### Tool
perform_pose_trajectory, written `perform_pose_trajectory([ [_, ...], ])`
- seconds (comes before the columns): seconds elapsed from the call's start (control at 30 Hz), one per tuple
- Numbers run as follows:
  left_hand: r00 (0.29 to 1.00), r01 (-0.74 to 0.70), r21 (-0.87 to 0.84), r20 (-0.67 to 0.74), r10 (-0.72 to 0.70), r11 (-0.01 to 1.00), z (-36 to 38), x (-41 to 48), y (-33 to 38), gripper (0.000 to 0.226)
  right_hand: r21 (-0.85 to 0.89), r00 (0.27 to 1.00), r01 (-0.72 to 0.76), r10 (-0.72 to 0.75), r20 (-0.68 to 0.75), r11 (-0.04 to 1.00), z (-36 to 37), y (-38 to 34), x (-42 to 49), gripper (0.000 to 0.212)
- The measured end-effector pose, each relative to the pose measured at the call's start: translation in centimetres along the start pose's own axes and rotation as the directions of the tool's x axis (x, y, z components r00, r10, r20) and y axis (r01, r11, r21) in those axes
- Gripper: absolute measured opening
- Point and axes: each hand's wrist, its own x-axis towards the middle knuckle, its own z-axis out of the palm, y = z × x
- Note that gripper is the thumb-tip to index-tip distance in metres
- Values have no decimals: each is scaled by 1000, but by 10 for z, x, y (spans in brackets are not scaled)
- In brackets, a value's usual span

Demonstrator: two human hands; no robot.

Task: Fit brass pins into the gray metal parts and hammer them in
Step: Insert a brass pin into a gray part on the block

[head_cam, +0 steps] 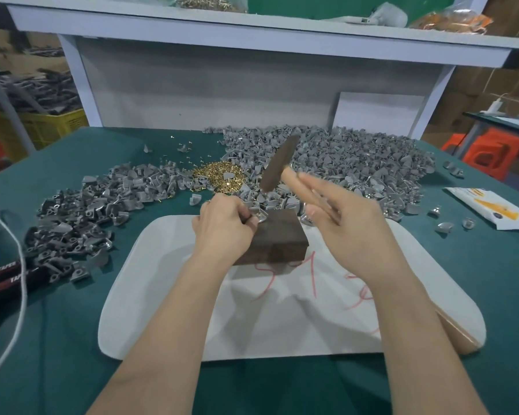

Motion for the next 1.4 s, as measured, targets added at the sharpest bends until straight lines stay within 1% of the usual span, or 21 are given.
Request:
perform_pose_trajectory([
  [0.03,1000,-4,-1,3,4,1000,0,0,0,28,14,1000,-3,4,-27,1000,-2,1,1,45],
  [0.07,1000,-2,0,3,2,1000,0,0,0,31,3,1000,-4,4,-3,1000,-3,2,2,46],
  [0.17,1000,15,6,9,-15,1000,0,0,0,28,-103,975,30,-7,220,994,0,0,2,48],
  [0.2,1000,15,-1,11,-15,1000,0,0,0,24,-121,970,29,1,243,992,1,-1,1,48],
  [0.27,1000,15,-11,9,-15,1000,-1,0,0,20,-111,979,26,-3,203,993,3,-4,0,47],
  [0.37,1000,2,4,10,-2,1000,-1,0,0,18,-13,999,-8,8,31,1000,1,-2,0,45],
  [0.4,1000,2,8,11,-2,1000,-1,-1,0,19,8,1000,-18,18,-1,1000,0,0,1,45],
  [0.43,1000,2,13,11,-2,1000,-1,0,1,22,10,1000,-24,24,10,1000,-1,1,2,45],
  [0.53,1000,11,26,11,-11,1000,-1,-1,1,32,-42,978,-9,18,206,999,2,1,1,44],
  [0.57,1000,11,25,13,-11,1000,-1,-1,1,32,-52,972,-5,17,234,999,3,0,1,45],
  [0.63,1000,14,14,14,-14,1000,-2,-1,1,26,-52,976,9,3,218,999,5,-2,0,45],
  [0.73,1000,10,16,19,-10,1000,-3,-1,0,16,18,997,-26,24,79,1000,4,-1,0,45],
  [0.8,1000,9,24,22,-10,1000,-2,0,1,18,73,999,-44,43,22,996,1,1,1,45],
  [0.87,1000,20,19,21,-20,1000,-2,0,1,27,30,991,-44,40,131,999,2,0,1,44],
  [0.93,999,21,18,24,-22,1000,-2,0,2,29,-39,969,-47,55,239,998,4,0,-1,45],
  [1.03,999,21,9,25,-21,1000,-3,-1,2,21,-7,979,-64,64,192,998,6,-1,-2,43],
  [1.13,1000,14,19,21,-14,1000,-3,-1,2,22,131,988,-146,138,72,981,7,6,4,40],
  [1.2,1000,16,14,13,-16,1000,-4,-1,2,30,172,973,-230,224,51,958,9,15,10,38],
  [1.27,1000,22,2,8,-22,1000,-5,-1,2,33,199,939,-342,327,105,918,13,25,16,35],
  [1.33,999,29,-5,19,-29,1000,-5,-1,1,34,240,890,-454,422,175,858,22,35,19,26],
  [1.4,999,34,-12,30,-34,999,-5,0,1,34,216,855,-510,465,227,833,33,42,19,15],
])
